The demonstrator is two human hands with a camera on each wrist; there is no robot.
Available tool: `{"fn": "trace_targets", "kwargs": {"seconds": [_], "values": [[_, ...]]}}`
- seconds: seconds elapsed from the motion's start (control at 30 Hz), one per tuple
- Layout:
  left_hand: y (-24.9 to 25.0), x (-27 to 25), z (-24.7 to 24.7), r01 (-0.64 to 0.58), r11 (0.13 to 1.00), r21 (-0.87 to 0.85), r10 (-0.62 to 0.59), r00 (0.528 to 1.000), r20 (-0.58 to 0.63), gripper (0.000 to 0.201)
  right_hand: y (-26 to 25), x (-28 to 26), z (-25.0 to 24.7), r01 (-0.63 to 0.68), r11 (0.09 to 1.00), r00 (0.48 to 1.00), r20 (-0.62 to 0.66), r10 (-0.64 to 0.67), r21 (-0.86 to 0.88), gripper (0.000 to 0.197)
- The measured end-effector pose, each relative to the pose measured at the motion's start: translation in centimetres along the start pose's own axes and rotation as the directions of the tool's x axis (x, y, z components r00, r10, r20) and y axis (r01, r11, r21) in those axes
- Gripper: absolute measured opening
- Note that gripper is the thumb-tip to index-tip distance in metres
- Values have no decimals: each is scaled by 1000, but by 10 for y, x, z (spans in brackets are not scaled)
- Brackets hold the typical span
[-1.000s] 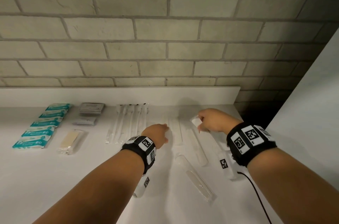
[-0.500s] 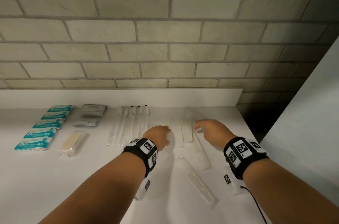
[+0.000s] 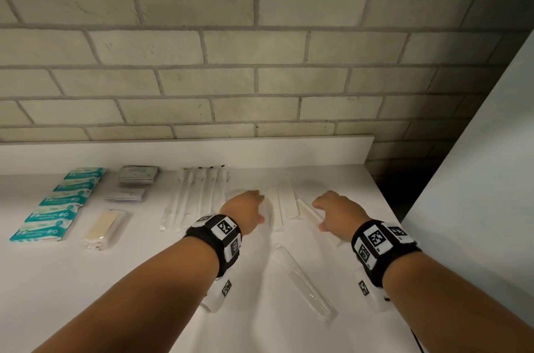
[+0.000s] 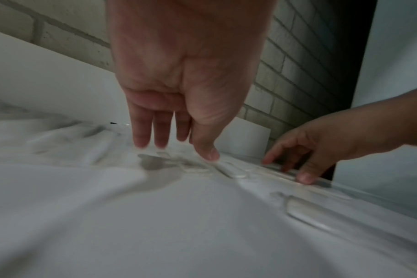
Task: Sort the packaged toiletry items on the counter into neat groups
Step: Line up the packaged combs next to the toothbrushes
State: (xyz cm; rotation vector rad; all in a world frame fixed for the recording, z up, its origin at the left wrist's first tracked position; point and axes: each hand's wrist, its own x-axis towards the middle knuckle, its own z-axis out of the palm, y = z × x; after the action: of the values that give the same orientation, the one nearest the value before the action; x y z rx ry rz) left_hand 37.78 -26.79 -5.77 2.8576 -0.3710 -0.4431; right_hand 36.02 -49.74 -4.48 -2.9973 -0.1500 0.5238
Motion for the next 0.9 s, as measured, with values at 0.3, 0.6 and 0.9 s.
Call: {"fn": "trace_targets", "kwargs": {"seconds": [0.3,0.6,0.9], "values": [[48,16,15,-182,939,292,147,979,138,60,14,-1,-3,107,988,990,105,-95,-113,72],[61,10,19,-184,923,338,146,980,133,59,23,9,-12,99,976,985,156,-69,-196,65],[70,-2,21,-214,925,313,165,971,175,54,16,28,-9,96,994,985,147,-88,-43,72]]}}
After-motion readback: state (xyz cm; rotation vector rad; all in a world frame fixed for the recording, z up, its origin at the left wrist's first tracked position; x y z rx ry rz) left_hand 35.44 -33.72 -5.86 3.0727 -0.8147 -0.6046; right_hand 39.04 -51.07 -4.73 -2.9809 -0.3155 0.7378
